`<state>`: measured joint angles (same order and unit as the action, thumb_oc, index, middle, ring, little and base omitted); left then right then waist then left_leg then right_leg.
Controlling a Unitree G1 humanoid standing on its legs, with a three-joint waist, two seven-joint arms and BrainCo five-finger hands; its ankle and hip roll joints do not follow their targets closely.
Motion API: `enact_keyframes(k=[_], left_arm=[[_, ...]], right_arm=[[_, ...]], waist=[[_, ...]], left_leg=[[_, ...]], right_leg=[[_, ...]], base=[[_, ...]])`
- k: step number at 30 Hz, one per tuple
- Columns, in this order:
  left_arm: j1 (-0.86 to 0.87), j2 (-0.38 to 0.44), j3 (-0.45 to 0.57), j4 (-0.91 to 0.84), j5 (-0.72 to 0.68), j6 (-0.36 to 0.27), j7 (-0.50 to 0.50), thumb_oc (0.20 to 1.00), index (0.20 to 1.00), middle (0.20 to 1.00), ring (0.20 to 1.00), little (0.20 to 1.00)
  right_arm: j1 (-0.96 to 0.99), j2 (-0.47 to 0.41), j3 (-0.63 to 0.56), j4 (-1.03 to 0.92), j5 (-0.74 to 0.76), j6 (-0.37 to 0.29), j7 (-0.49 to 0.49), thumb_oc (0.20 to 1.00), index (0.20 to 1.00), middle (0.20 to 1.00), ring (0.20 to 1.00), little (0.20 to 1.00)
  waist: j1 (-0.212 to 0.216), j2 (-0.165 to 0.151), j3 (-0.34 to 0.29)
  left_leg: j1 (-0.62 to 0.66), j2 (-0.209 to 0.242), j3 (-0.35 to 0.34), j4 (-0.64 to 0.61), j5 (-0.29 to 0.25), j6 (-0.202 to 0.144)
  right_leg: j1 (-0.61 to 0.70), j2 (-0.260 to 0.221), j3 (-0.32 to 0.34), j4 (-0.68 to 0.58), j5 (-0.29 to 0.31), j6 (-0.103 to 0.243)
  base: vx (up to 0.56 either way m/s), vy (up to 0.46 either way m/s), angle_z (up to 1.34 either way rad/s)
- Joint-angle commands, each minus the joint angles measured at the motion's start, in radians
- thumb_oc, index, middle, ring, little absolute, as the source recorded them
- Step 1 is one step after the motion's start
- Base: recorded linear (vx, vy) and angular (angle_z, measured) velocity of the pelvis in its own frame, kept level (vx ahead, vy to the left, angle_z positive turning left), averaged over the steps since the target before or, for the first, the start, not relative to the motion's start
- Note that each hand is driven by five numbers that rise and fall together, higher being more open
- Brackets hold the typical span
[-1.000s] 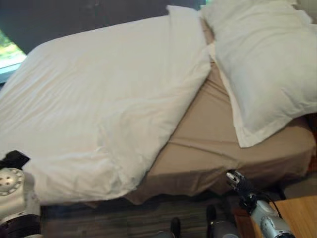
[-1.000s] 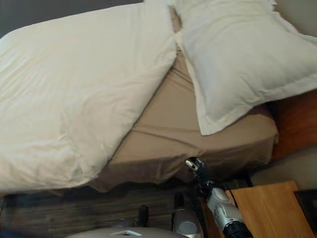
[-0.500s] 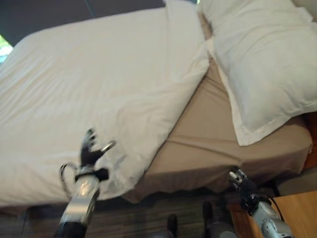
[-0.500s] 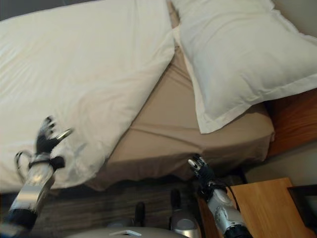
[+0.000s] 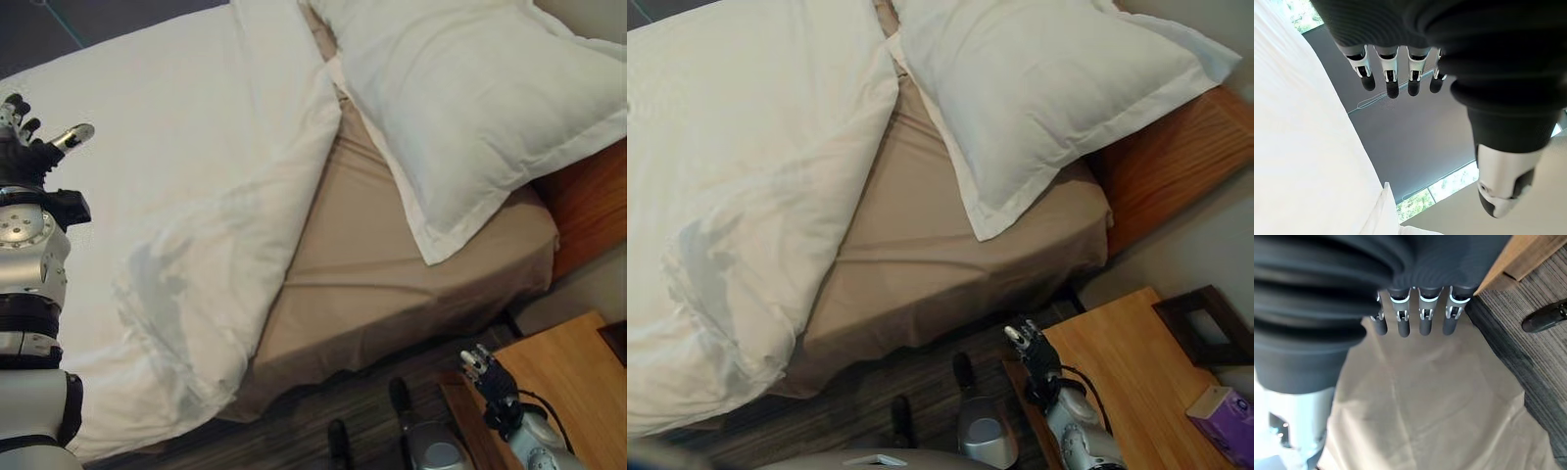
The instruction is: Making the bed.
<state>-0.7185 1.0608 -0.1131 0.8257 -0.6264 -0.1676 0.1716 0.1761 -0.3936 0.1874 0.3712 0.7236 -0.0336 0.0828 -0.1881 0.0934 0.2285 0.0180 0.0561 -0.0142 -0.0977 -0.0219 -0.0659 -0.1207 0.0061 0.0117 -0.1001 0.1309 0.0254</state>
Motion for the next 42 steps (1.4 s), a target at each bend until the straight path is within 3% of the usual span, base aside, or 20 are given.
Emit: enact_keyframes(k=[1,12,19,33,34,35,42], left_arm=[[-0.044,0.05,0.007,0.056,-0.03,-0.037,0.032,1.0,1.0,1.0,1.0,1.0],[-0.017,0.023,0.028,0.25,0.052,0.025,0.025,1.0,1.0,1.0,1.0,1.0],[-0.014,-0.047,0.026,0.339,0.088,0.062,0.003,1.0,1.0,1.0,1.0,1.0],[0.054,-0.181,0.055,0.423,0.153,0.13,-0.019,1.0,1.0,1.0,1.0,1.0],[0.074,-0.204,0.053,0.465,0.188,0.164,-0.05,0.564,0.564,0.564,0.564,0.564],[0.076,-0.216,0.044,0.472,0.206,0.177,-0.071,0.2,0.2,0.2,0.2,0.2],[0.051,-0.235,0.016,0.434,0.206,0.175,-0.096,0.2,0.2,0.2,0.2,0.2]], right_arm=[[-0.021,0.028,0.02,-0.031,0.035,-0.048,0.011,1.0,1.0,1.0,1.0,1.0],[-0.032,0.02,0.043,-0.034,0.029,-0.041,0.007,1.0,1.0,1.0,1.0,1.0],[-0.044,0.018,0.056,-0.052,0.032,-0.039,-0.006,1.0,1.0,1.0,1.0,1.0],[-0.045,0.014,0.054,-0.052,0.016,-0.025,-0.03,1.0,1.0,1.0,1.0,1.0],[-0.051,0.012,0.053,-0.047,0.009,-0.014,-0.03,1.0,1.0,1.0,1.0,1.0],[-0.054,0.01,0.052,-0.046,0.005,-0.01,-0.029,1.0,1.0,1.0,1.0,1.0],[-0.07,0.002,0.047,-0.027,-0.024,-0.003,-0.031,1.0,1.0,1.0,1.0,1.0]], waist=[[0.016,-0.047,-0.024],[0.008,-0.058,0.02],[-0.014,-0.077,0.066],[-0.048,-0.078,0.111],[-0.055,-0.073,0.112],[-0.059,-0.069,0.112],[-0.072,-0.054,0.105]], left_leg=[[-0.042,-0.031,-0.014,0.01,0.079,0.0],[-0.057,-0.026,0.002,0.01,0.084,0.0],[-0.084,-0.015,0.027,0.01,0.095,-0.003],[-0.113,-0.012,0.059,0.01,0.1,-0.007],[-0.111,-0.013,0.068,0.01,0.097,-0.008],[-0.107,-0.012,0.074,0.01,0.096,-0.008],[-0.093,-0.011,0.099,0.01,0.086,-0.008]], right_leg=[[0.08,-0.045,0.066,0.026,-0.077,0.084],[0.051,-0.037,0.081,0.035,-0.073,0.083],[0.0,-0.027,0.102,0.053,-0.06,0.082],[-0.058,-0.016,0.14,0.074,-0.054,0.079],[-0.058,-0.015,0.148,0.073,-0.052,0.08],[-0.058,-0.014,0.153,0.073,-0.05,0.08],[-0.052,-0.013,0.173,0.064,-0.048,0.082]], base=[[0.0,0.015,0.06],[-0.01,0.007,-0.02],[-0.04,0.004,-0.09],[-0.01,0.013,-0.1],[0.04,0.034,-0.06],[0.03,0.028,-0.08],[0.02,0.022,-0.13]])
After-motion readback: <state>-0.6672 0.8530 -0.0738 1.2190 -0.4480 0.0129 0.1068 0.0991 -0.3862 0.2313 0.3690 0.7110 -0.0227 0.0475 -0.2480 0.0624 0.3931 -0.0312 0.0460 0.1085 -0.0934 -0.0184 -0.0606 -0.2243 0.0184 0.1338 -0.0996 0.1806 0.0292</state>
